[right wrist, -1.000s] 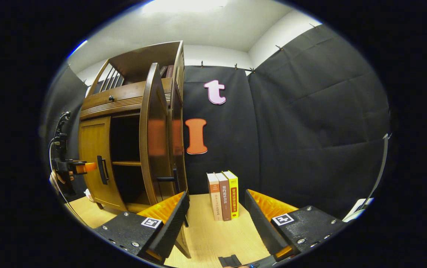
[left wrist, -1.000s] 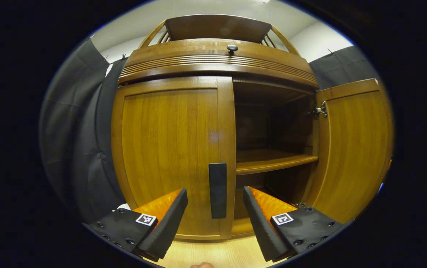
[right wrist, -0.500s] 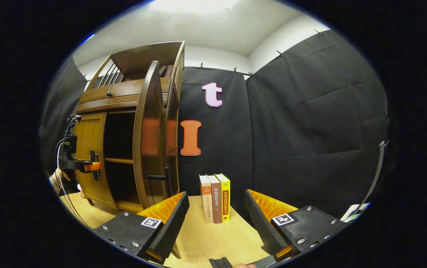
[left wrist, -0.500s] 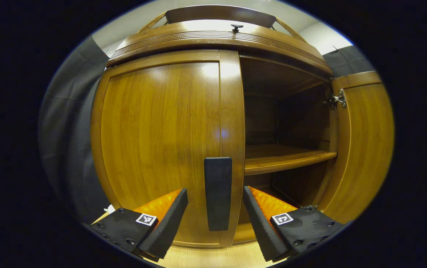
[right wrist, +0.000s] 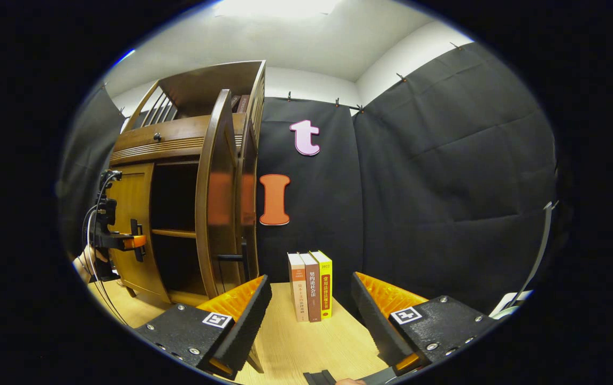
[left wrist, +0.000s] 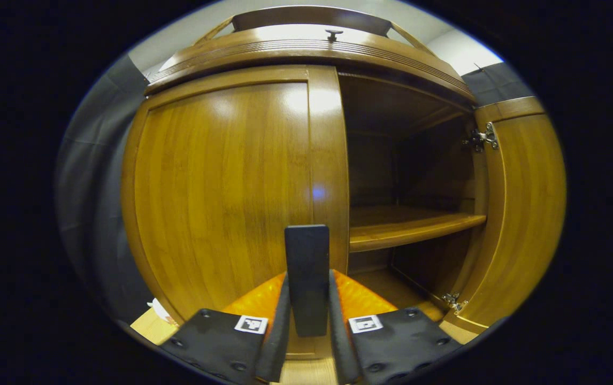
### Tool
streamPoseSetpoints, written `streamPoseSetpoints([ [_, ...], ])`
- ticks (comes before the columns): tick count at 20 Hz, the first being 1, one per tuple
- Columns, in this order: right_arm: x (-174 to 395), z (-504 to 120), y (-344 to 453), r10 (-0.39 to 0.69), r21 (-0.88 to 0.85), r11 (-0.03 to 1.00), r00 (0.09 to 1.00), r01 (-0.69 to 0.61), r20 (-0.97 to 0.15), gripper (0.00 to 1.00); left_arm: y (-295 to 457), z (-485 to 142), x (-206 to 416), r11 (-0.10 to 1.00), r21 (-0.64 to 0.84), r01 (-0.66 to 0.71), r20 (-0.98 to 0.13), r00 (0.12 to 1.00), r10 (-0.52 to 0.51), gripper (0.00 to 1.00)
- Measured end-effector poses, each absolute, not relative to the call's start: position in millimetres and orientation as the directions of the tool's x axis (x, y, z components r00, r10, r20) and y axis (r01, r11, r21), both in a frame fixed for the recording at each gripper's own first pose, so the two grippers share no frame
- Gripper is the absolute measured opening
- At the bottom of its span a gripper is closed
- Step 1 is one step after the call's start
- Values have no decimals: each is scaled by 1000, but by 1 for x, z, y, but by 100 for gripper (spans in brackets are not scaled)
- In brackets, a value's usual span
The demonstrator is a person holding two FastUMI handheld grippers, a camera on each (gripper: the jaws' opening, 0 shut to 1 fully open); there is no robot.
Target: Open the right door of the double-door shoe cabinet with the right hand, and open the left door with the left hand.
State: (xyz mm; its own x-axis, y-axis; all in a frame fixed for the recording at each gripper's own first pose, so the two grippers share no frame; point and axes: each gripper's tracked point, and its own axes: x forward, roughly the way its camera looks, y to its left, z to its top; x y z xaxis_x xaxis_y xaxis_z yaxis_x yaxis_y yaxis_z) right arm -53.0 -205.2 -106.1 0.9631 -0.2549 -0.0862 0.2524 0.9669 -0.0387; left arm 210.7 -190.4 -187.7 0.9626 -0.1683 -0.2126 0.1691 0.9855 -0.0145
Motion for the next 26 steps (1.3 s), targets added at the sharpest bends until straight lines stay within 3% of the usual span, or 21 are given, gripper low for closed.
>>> streamPoseSetpoints([
  [5, -60, -104, -201, -260, -53, 965, 961, 256, -90, 99, -187, -189, 196, 981, -61, 183, -224, 955, -192, 31],
  [18, -80, -62, -164, -248, -53, 968, 967, 246, -52, 99, -140, -168, 94, 956, -71, 284, -261, 920, -292, 34],
  [26, -88, -50, -128, -209, -44, 977, 976, 206, -59, 99, -74, -154, 38, 965, -50, 259, -251, 932, -263, 27],
])
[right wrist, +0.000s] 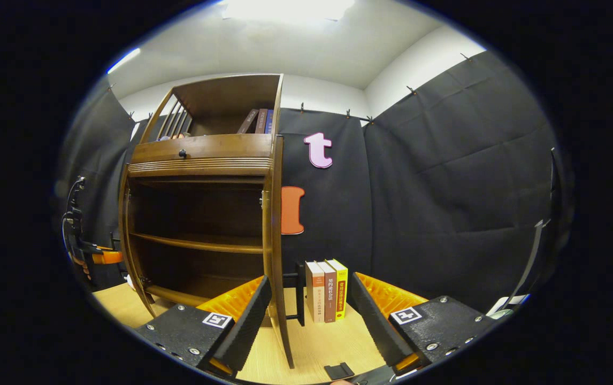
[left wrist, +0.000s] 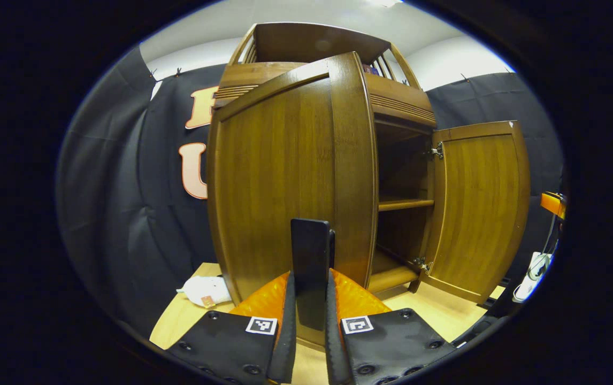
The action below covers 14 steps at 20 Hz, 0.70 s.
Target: Open the right door of the double-door shoe cabinet with the right hand, and open the left door with the left hand.
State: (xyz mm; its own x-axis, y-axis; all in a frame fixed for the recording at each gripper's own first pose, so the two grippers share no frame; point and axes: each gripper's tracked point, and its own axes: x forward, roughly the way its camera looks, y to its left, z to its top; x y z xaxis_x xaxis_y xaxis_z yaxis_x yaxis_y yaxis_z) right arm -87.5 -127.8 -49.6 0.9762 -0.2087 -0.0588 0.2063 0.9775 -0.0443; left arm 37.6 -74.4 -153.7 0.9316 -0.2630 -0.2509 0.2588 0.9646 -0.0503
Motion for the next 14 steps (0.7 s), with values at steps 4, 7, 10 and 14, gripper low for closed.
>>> streamPoseSetpoints([
  [4, -85, -45, -105, -173, -31, 985, 984, 171, -52, 99, -36, -149, 18, 974, -51, 222, -246, 942, -228, 23],
  [7, -86, -43, -94, -154, -31, 988, 987, 153, -49, 92, -5, -146, 10, 982, -25, 187, -244, 951, -188, 23],
  [10, -85, -42, -85, -146, -36, 989, 988, 145, -44, 99, 26, -147, 4, 988, -9, 154, -235, 960, -152, 12],
  [14, -79, -44, -72, -135, -29, 991, 990, 134, -40, 92, 51, -148, -1, 985, -33, 168, -254, 952, -171, 13],
])
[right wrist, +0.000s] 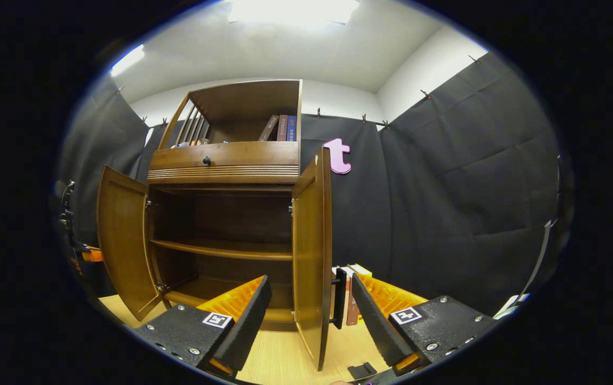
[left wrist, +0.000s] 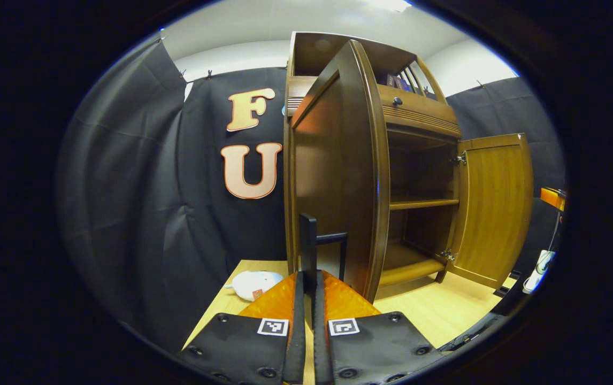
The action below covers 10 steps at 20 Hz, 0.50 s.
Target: Open the right door of the double-door shoe cabinet with the right hand, and open the left door with the left hand.
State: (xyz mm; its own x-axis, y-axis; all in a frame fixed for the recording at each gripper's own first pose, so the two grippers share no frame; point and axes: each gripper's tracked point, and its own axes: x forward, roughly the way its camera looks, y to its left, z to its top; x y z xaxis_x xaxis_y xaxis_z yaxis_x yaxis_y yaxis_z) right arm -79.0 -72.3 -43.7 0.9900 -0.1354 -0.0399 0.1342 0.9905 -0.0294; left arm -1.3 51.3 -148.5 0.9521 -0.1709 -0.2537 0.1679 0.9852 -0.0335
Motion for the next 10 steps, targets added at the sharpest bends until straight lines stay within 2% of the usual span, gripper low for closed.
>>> streamPoseSetpoints([
  [4, -69, -50, -60, -121, -30, 992, 991, 120, -51, 92, 67, -148, -1, 981, -28, 192, -271, 943, -192, 15],
  [5, -67, -50, -56, -114, -24, 993, 992, 113, -53, 99, 71, -147, -1, 982, -18, 187, -269, 945, -185, 13],
  [8, -61, -56, -44, -88, -6, 996, 994, 88, -65, 99, 89, -151, 3, 986, 12, 168, -267, 951, -159, 13],
  [9, -60, -58, -42, -83, -7, 997, 994, 83, -70, 92, 93, -151, 4, 987, 7, 162, -265, 952, -154, 13],
  [10, -57, -60, -41, -81, -13, 997, 994, 80, -75, 99, 101, -151, 4, 988, -4, 155, -266, 952, -150, 15],
])
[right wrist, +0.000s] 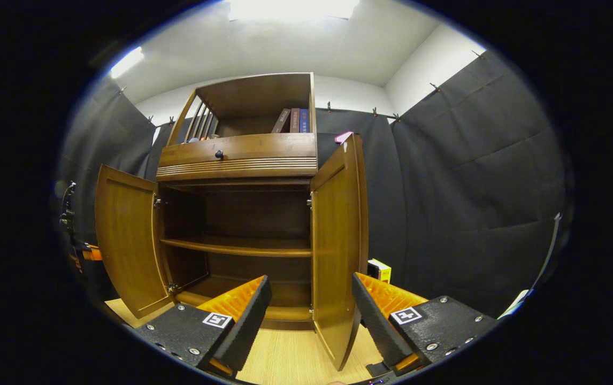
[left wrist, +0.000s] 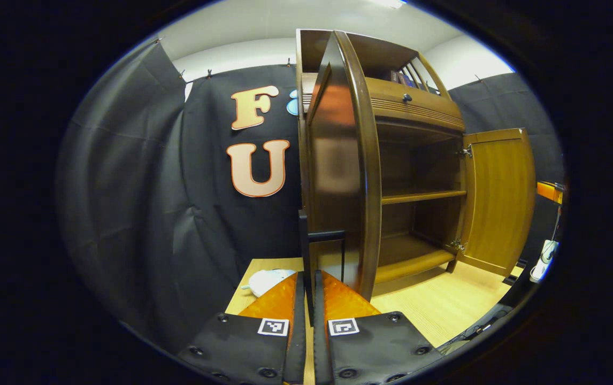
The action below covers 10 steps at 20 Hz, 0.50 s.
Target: Open the right door of the double-door shoe cabinet with the right hand, and open the left door with the left hand.
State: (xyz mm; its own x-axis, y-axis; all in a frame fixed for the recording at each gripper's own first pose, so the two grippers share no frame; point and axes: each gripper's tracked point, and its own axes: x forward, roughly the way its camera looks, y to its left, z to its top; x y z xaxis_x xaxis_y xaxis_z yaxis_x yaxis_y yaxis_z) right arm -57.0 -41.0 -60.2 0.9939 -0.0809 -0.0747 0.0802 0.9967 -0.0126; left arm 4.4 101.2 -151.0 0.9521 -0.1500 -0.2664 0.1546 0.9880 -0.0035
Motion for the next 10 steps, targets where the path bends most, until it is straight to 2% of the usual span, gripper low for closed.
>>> streamPoseSetpoints([
  [3, -51, -65, -37, -79, -21, 997, 994, 78, -81, 99, 119, -152, 7, 991, -20, 133, -271, 953, -134, 9],
  [4, -49, -66, -35, -77, -18, 997, 994, 75, -83, 92, 121, -152, 6, 990, -43, 135, -266, 953, -142, 4],
  [5, -48, -65, -34, -75, -16, 997, 994, 74, -81, 92, 124, -153, 8, 990, -47, 134, -273, 952, -141, 7],
  [7, -45, -66, -34, -76, -17, 997, 994, 75, -84, 92, 134, -150, 6, 990, -46, 134, -270, 953, -141, 5],
  [10, -41, -69, -31, -73, -22, 997, 993, 71, -95, 92, 137, -149, -4, 987, -46, 151, -273, 949, -158, 13],
])
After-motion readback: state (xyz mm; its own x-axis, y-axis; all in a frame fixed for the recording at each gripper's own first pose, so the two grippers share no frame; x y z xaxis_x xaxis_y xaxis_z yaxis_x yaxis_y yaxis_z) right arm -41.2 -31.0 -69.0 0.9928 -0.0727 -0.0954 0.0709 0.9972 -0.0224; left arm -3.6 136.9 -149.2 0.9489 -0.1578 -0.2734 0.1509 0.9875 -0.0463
